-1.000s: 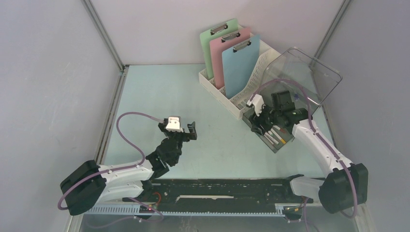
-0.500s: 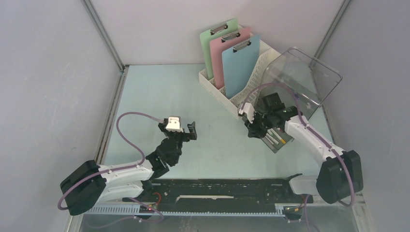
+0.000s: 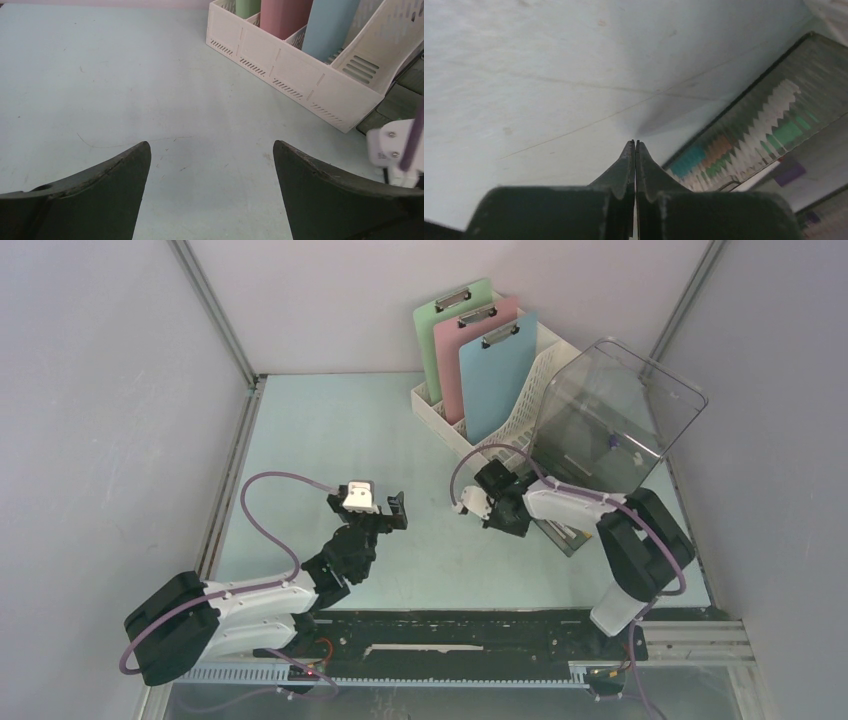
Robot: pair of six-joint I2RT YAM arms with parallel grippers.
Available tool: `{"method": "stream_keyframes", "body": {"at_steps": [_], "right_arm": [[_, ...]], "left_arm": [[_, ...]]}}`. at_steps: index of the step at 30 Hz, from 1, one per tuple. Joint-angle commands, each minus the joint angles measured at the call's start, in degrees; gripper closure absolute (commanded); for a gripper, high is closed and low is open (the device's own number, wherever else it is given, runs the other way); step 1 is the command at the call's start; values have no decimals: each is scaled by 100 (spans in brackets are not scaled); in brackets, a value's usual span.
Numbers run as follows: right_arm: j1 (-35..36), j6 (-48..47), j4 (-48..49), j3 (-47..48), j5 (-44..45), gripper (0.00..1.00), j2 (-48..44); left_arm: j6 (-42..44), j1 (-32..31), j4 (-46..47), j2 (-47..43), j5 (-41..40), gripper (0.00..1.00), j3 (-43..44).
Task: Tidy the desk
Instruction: Close the drawer in the storage box.
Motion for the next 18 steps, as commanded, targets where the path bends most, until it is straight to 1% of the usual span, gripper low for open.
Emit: {"method": "stream_keyframes", "body": {"at_steps": [1,5,6,9,14,16,18], "right_arm": [[-81,186,236,204,1675,100,346],[-521,267,358,201,2158,100,392],[-662,283,413,200,2225,98,350],[-1036,337,498,203,2269,83,189],[-1401,394,539,204,2219,51,-7],[-1421,398,513,197,2106,45,-56],[-1406,408,481,197,2007,42,-91]], "left_arm": [[91,-3,248,-4,-209,0,-22],[91,-6,248,5,-209,0,-12],[91,-3,246,11,-209,0,-12],[91,-6,247,15,-209,0,-6],[91,-3,242,15,-208,0,-3],[91,-7,245,15,-206,0,-7],[91,-7,241,15,-200,0,-6]]}}
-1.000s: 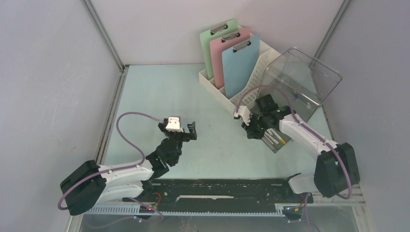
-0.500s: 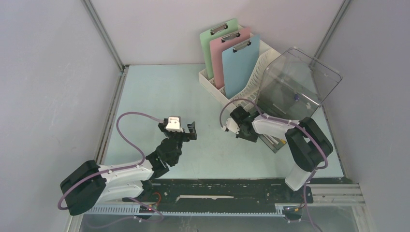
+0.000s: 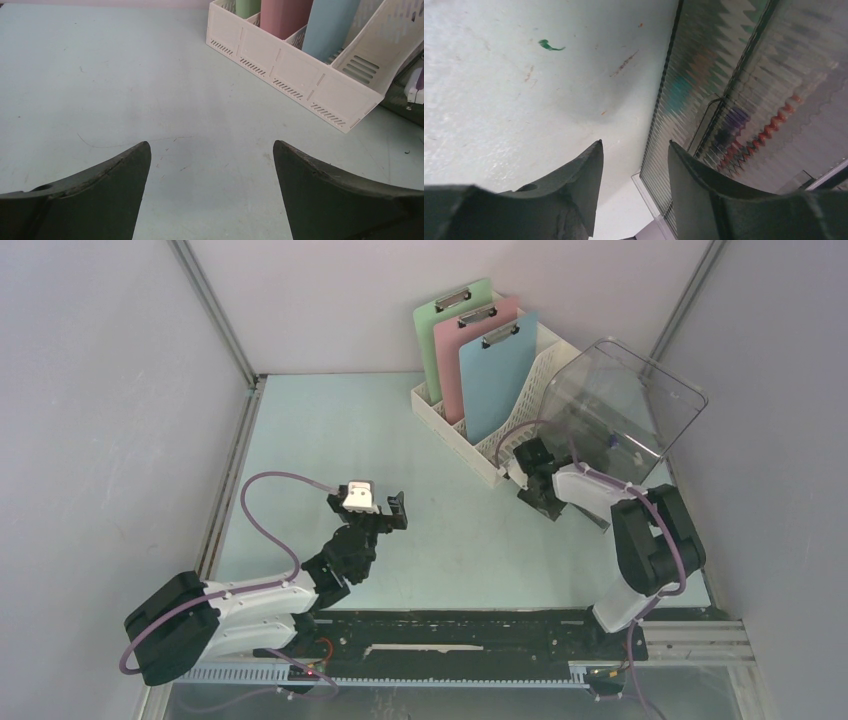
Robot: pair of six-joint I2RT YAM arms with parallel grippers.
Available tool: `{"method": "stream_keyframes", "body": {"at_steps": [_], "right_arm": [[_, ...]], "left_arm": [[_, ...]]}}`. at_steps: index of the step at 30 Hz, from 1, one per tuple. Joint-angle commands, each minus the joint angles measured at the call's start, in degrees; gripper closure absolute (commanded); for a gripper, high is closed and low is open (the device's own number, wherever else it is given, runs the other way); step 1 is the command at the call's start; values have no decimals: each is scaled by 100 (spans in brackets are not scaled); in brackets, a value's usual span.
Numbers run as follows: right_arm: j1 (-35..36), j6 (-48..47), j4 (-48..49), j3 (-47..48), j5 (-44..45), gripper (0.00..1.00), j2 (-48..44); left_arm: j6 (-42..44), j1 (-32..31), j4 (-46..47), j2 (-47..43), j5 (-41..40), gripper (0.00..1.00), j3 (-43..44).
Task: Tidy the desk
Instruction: Close the drawer in the storage box.
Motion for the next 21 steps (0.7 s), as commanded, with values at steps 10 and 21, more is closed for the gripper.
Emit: {"method": "stream_keyframes", "body": {"at_steps": [10,21], "right_arm": [[153,133,-606,474,-1613,38,-884],[-282,-168,-1142,731,-4382,37,-2472]], "left_arm": [[106,-3,240,52,-187,0,31],[183,3,162,-133,-300,0,-81]]}}
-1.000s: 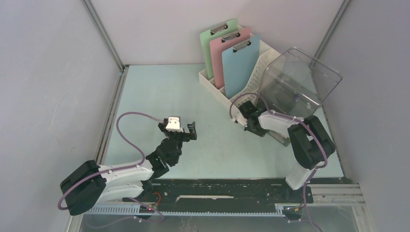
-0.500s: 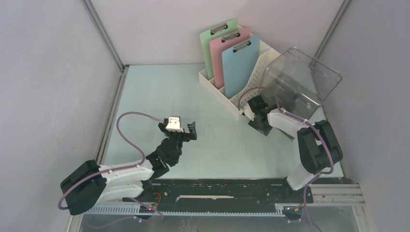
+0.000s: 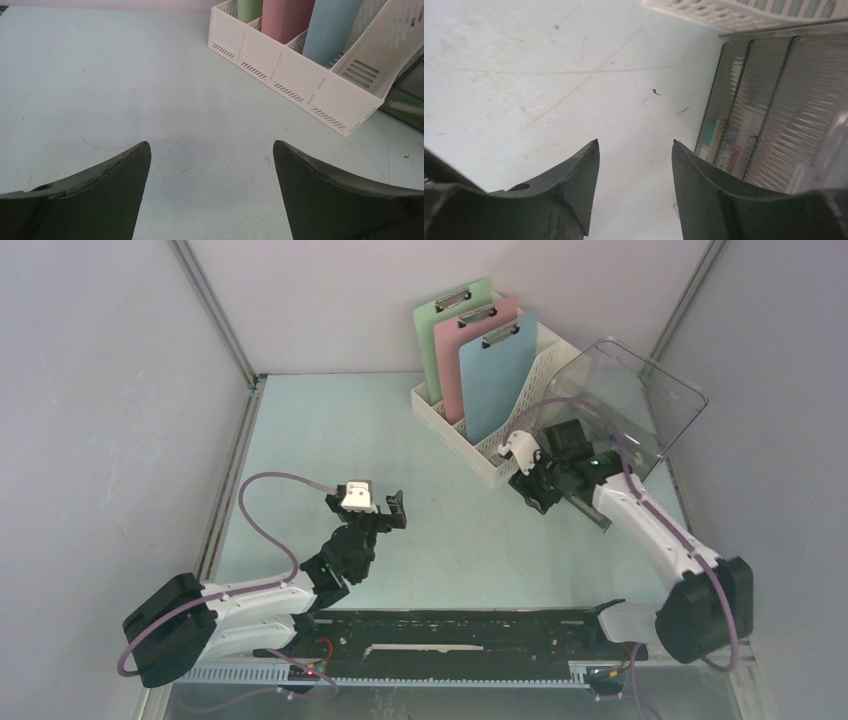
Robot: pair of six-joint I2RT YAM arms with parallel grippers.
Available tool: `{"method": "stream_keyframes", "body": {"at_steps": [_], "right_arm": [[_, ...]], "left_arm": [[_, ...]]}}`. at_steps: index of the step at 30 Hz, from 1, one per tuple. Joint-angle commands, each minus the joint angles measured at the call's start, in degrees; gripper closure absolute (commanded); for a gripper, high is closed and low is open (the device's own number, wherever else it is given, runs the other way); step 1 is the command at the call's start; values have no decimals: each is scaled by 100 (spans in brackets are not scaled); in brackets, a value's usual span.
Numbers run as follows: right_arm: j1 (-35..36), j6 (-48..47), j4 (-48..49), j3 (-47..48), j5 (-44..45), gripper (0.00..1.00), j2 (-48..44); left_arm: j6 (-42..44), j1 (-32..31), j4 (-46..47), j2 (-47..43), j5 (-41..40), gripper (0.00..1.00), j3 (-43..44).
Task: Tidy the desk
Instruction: Close the drawer in the storage box, then reset both arms
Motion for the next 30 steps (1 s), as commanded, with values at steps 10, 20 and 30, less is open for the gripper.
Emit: {"method": "stream_keyframes", "body": {"at_steps": [10,20,30], "right_arm": [[-966,-959,-814,250,-3283,37,-1627],[-1943,-1422,-1275,435,-4133,35,-1747],[-2242,-1446,-1510,588,-4781,35,-1602]], "left_arm": [[708,8,86,837,-566,0,392],[709,13,-671,1218,-200,0,1112],[508,-368,-1564,1047,505,0,2025]]}}
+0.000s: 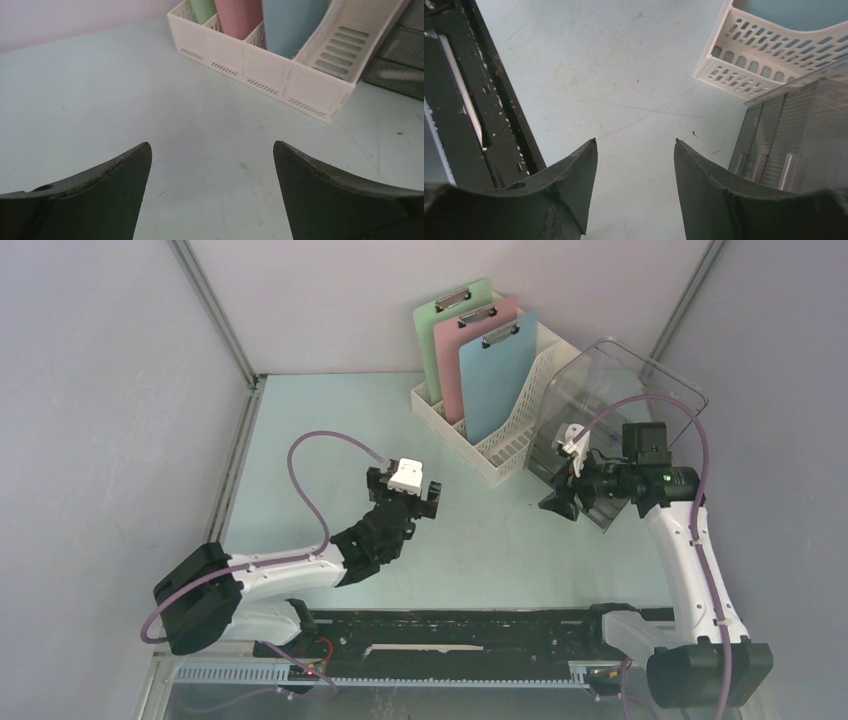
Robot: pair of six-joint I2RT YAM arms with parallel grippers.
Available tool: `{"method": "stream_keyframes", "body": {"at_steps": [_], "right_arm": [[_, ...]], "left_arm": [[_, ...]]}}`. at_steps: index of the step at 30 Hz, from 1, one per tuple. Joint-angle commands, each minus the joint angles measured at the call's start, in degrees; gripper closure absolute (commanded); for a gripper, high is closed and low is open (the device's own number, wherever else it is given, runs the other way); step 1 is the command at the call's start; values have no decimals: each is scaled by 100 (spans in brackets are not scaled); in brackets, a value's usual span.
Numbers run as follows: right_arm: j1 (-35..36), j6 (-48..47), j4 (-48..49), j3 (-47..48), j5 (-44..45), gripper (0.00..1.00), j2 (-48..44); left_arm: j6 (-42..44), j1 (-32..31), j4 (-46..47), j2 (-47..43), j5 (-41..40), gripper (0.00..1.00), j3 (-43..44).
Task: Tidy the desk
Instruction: Reset both arms
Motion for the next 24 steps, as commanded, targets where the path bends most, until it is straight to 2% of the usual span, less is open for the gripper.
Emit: {"method": "stream_keyframes", "body": {"at_steps": [1,4,8,12,15,18,21,24], "right_arm": [[-187,-100,-162,290,-600,35,-3],[-218,39,-155,402,-675,34,-82],[-433,661,296,535,-559,32,-449],[-634,1287,593,941,-197,19,-650],[-907,1931,1011,1188,-102,1,-808],[-1259,2742,1493,1485,-248,0,-914],[-1634,4121,1993,1947,-498,0,-866],[-1783,5279,2292,2244,102,0,-923]], "left_arm": [[-347,80,-559,-510,748,0,244],[-958,486,-1072,-1213,1650,0,266],[-1785,1550,-1783,-2300,2962,0,378],[-2038,2252,-2690,-2991,3356,0,887],[-2098,2709,-3283,-3185,3550,0,1374],[-2210,3168,-3686,-3222,4148,0,1874],[-2228,3514,-4119,-3128,4618,0,2442],[-2109,3724,-4649,-3016,4979,0,3066]]}}
